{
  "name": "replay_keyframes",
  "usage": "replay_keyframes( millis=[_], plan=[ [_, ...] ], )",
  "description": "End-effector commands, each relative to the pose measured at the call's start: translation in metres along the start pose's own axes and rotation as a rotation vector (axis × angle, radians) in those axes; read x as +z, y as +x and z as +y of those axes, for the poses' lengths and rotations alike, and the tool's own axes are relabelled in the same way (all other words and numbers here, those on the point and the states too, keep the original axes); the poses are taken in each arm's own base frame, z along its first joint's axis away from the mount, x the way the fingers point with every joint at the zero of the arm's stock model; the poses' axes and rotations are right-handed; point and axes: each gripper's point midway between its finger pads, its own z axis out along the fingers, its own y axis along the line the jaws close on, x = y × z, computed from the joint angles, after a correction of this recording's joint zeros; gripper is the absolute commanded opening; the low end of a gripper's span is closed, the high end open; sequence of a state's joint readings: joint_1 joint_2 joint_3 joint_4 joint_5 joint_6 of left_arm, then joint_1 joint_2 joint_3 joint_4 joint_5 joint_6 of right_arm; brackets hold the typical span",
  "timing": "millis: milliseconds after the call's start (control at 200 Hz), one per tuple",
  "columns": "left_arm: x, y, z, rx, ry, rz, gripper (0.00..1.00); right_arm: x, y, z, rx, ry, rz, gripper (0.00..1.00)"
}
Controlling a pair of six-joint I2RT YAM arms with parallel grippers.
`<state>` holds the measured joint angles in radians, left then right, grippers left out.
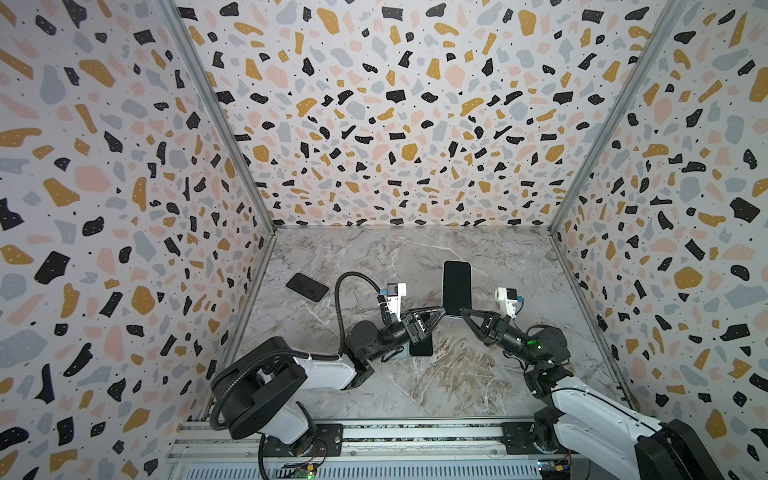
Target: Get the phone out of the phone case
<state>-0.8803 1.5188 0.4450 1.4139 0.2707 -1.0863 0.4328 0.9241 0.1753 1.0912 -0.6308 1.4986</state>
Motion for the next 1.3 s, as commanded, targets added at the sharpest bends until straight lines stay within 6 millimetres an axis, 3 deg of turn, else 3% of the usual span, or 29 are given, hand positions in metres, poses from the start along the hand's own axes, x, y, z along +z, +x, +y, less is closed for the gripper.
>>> replay_keyframes(
  millis=[0, 416, 856, 1292],
  plan=[
    [0.0, -0.007, -0.018, 0.025, 0.093, -0.044, 0.53, 0.004, -0.01, 0.038, -0.086, -0.105, -0.025, 0.0],
    [0.002, 0.0, -0.01, 0.001, 0.098, -0.035, 0.35, 0.004, -0.011, 0.039, -0.087, -0.109, -0.026, 0.0],
    [-0.006, 0.006, -0.006, -0.027, 0.116, -0.041, 0.4, 0.003, -0.011, 0.041, -0.089, -0.114, -0.033, 0.0],
    [-0.011, 0.012, -0.002, -0.039, 0.117, -0.039, 0.35, 0.002, -0.013, 0.041, -0.089, -0.114, -0.043, 0.0]
  ],
)
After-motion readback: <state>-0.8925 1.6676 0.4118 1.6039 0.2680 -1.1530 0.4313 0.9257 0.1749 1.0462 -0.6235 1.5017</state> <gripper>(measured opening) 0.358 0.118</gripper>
